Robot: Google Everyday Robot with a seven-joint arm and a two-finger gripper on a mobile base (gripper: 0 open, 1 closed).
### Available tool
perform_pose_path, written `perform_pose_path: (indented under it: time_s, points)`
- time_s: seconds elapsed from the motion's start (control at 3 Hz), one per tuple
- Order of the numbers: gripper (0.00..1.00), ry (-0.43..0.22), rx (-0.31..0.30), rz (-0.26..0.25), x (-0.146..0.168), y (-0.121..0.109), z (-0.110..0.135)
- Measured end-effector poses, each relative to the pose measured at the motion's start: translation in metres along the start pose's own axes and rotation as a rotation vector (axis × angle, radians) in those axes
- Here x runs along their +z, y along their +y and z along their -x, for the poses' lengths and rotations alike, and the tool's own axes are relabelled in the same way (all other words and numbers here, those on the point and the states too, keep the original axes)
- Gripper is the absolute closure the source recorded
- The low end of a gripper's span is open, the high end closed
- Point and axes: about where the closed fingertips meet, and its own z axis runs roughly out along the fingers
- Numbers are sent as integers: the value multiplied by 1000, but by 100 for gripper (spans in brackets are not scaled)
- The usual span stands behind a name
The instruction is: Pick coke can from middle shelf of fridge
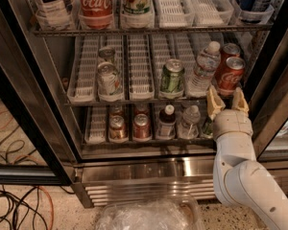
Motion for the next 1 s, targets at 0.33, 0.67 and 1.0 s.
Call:
perform_pose_path:
  time_s: [0.33,0.67,1.0]
  points:
    - [34,-1,0,-1,1,0,0]
    - [34,-1,5,-11,6,0,1]
    - [34,-1,20,-26,14,-4,3]
